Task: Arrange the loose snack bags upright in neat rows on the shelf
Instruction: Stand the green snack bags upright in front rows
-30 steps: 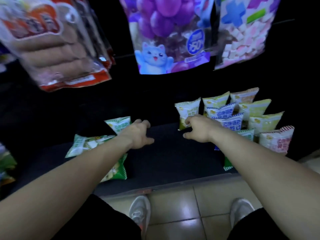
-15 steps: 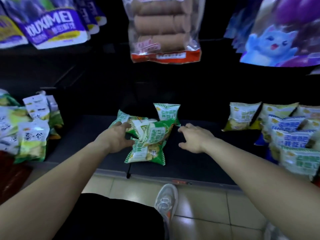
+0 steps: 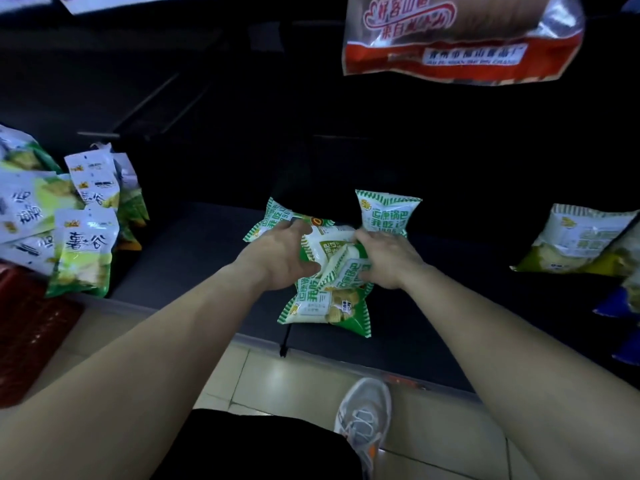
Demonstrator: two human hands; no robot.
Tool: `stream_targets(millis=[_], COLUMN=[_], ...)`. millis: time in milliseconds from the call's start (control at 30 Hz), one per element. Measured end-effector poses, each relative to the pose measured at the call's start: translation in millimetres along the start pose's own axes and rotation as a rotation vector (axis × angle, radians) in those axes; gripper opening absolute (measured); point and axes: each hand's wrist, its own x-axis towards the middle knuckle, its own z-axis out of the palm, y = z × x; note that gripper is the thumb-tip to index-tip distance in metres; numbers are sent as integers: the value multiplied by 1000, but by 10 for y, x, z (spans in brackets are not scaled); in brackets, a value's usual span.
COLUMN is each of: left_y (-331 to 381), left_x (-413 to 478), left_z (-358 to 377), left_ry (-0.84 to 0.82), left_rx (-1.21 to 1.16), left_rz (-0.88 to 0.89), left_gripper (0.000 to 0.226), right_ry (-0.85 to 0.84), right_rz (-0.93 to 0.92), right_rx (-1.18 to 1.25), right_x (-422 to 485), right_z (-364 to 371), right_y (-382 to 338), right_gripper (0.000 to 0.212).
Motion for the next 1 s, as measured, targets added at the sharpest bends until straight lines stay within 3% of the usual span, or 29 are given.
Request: stream_targets(millis=[100,200,333,533,700,800,1000], left_y=[14,58,290,1112,1884,2212,2700], left_x=[-16,-24,-84,-325,-552,-572,-380], left_z=[-17,-41,-95,-94,-9,70,375], left_ry=[-5,-10,-5,-51,-119,-82,0], left_rx=[8,17,1,-109,-253,-176,37], left_rz=[-4,10,90,310,457,475,424], left_gripper=[77,81,87,95,90,85,82], right_ry=[28,35,59,94,182,205,144], right_rz=[10,71,158,191,181,207,403], right_rx=[-12,133,335,397,474,543,254], right_x=[-117,-330,-889,-1939,-2602,-2827,-3141], right_z=[-78,-281,-715,-1247,-1311,-1210,-1030], right_y=[76,196,395,636,730,866,1455], right_gripper=[55,52,66,76,85,83,72])
